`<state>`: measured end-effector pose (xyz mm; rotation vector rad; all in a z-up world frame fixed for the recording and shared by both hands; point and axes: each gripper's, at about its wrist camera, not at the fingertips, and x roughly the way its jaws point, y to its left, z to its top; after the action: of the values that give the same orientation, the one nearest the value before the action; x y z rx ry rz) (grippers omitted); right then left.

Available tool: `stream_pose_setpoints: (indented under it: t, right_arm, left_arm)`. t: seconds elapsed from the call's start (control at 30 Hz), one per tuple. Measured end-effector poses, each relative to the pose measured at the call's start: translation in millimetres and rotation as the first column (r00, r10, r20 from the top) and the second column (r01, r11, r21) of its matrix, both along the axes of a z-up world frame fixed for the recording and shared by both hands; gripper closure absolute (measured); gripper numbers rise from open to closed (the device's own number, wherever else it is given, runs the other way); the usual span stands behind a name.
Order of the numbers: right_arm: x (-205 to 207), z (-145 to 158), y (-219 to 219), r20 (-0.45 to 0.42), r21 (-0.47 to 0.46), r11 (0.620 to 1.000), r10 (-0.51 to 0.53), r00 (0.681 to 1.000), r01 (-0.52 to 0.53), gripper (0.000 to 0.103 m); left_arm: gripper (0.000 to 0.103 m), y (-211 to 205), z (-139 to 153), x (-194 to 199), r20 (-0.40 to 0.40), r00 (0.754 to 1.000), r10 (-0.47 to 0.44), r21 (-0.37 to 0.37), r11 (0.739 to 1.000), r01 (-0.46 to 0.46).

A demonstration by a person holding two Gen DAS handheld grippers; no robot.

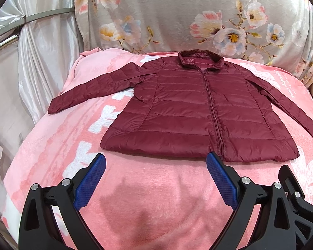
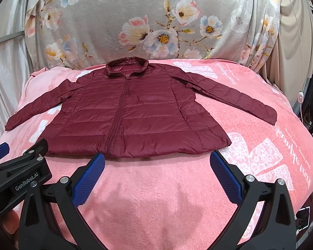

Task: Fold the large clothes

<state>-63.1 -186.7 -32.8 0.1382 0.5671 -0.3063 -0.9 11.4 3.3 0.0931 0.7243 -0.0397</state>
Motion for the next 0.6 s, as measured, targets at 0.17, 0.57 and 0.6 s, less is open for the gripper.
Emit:
stream_pose_setpoints:
  t: [0.17,0.57,0.6]
  right_arm:
    - [0.2,0.1,0.3,0.001,0.001,1.0,0.0,1.0,0.0,0.005]
    - [0.6,0.7,2.5,0.001,-0.001,1.0,0.001,1.0,-0.001,0.005]
    - [0.3,1.6,2.8,0.001,-0.002,1.0,0.001,1.0,-0.001,0.005]
  left_arm:
    - [0.009,4.3,-0.5,1.5,-0.001,1.0,0.0,0.0,1.0,0.0]
    - [0.009,7.0,-2.5,-2.3,-0.003,1.0,0.001,0.001,1.0,-0.001]
    - [0.009,7.9,-2.4,-2.5,-0.003,1.0,0.001,0.0,1.0,-0.001]
